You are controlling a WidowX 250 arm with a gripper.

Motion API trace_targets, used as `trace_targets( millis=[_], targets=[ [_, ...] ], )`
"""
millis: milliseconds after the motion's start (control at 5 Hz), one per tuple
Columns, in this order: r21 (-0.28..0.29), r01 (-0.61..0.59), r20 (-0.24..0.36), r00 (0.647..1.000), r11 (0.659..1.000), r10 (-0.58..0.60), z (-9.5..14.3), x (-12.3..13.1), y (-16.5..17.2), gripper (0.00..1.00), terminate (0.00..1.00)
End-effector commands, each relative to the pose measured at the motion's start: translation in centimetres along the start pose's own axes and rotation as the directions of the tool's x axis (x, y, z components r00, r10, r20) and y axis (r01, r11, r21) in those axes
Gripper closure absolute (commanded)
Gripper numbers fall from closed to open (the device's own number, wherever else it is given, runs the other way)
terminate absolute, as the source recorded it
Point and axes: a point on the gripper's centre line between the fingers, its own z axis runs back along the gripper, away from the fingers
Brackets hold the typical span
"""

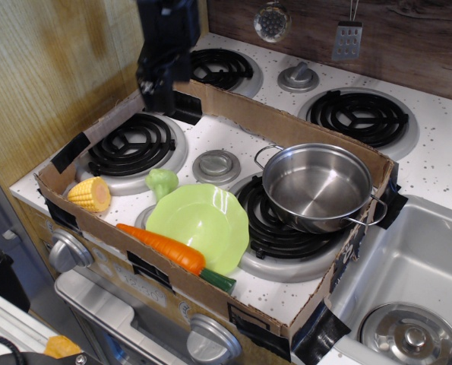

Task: Take carrot off plate

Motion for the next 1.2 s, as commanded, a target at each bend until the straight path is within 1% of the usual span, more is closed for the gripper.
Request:
trace_targets(
  millis=[0, 200, 400, 600, 800, 1000],
  targets=[
    [0.101, 0.119, -0.004, 0.993, 0.988, -0.119, 2.5, 2.7, -4.1, 0.00, 0.00],
    [0.096, 0.151, 0.045, 0.987, 0.984, -0.156, 1.4, 3.2, -6.3, 0.00, 0.00],
    [0.169, 0.212, 0.003, 0.977, 0.963, -0.215, -0.2, 3.3, -8.8, 0.00, 0.00],
    [0.092, 0.223, 0.089, 0.969, 0.970, -0.231, -1.5, 3.2, -10.4, 0.00, 0.00],
    [0.023, 0.258, 0.086, 0.962, 0.966, -0.259, -2.2, 3.4, -11.2, 0.00, 0.00],
    [-0.060, 0.283, 0.088, 0.957, 0.957, -0.277, -2.8, 3.4, -11.0, 0.00, 0.00]
  ],
)
